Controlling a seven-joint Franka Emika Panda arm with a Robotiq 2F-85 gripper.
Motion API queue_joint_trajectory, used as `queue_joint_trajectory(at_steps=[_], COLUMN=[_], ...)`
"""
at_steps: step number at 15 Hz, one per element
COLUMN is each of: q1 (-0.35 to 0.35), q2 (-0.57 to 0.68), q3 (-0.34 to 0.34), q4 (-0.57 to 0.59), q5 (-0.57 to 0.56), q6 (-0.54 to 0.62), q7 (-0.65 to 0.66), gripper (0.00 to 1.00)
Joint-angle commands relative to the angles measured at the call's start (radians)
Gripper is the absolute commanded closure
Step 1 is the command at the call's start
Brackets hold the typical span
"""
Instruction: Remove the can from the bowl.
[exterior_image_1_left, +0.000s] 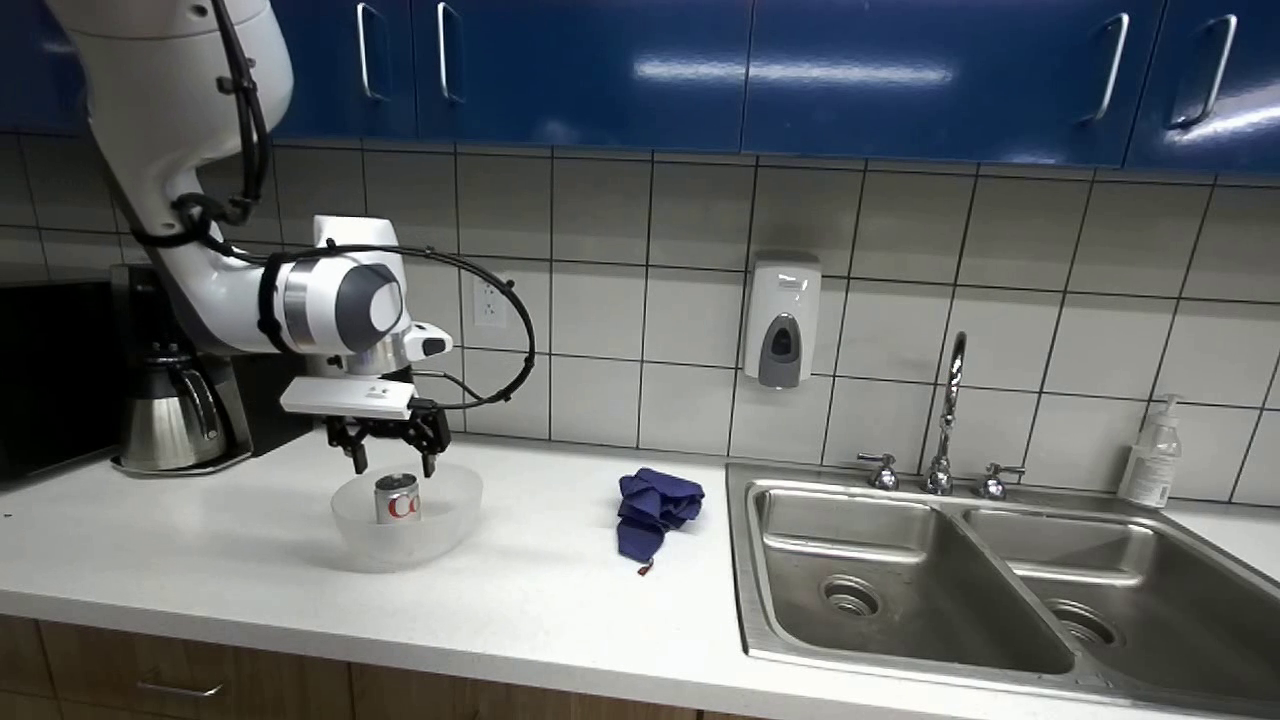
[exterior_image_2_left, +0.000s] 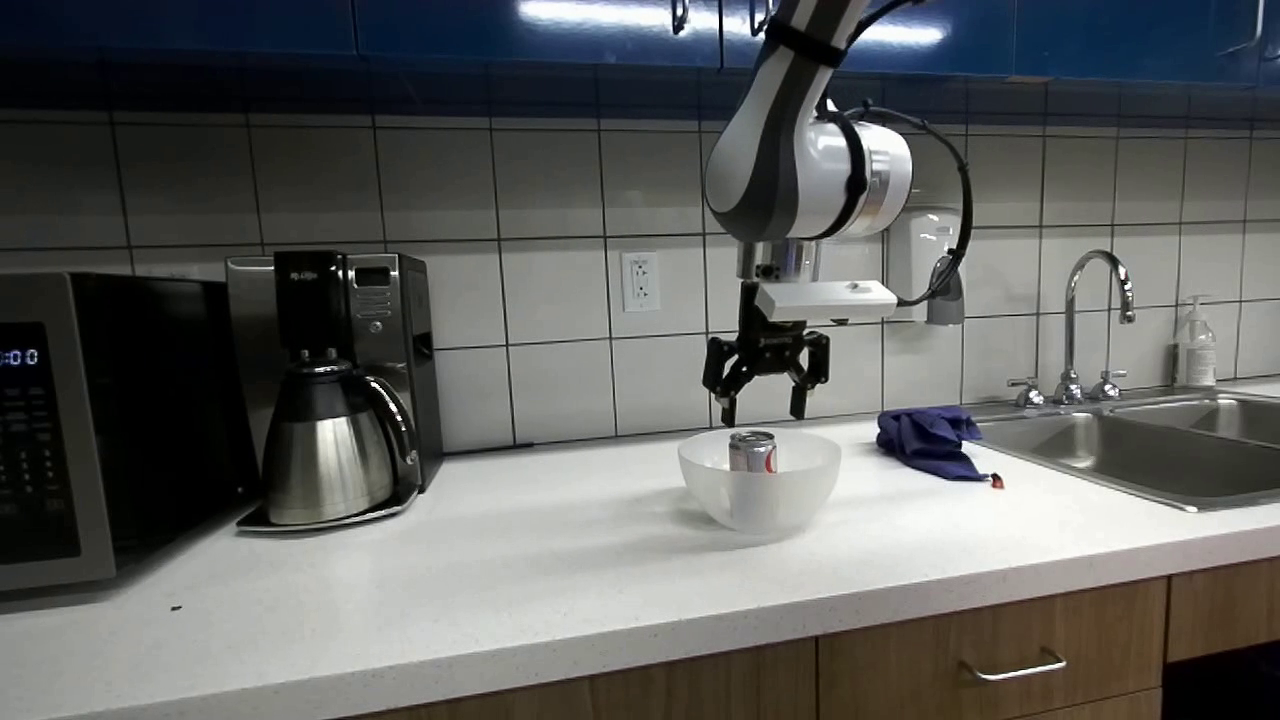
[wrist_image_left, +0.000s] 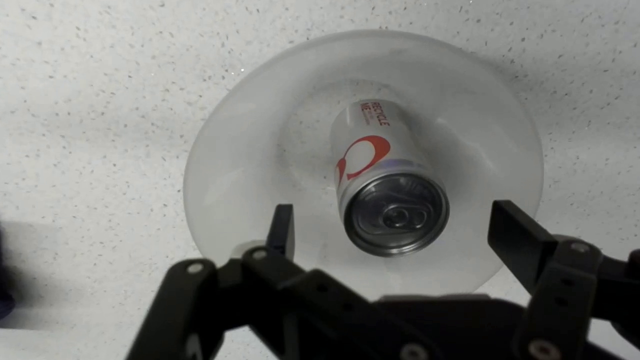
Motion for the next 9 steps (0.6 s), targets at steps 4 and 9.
queue_joint_trajectory(at_steps=[4, 9], q1=[-0.005, 0.000], q2=[0.097, 0.149], q3=[0.004, 0.005], q4=[0.089, 0.126], q5=[-0.017, -0.013], q6=[-0.014, -0.019], q7=[-0.002, -0.002], gripper=[0.00, 0.00])
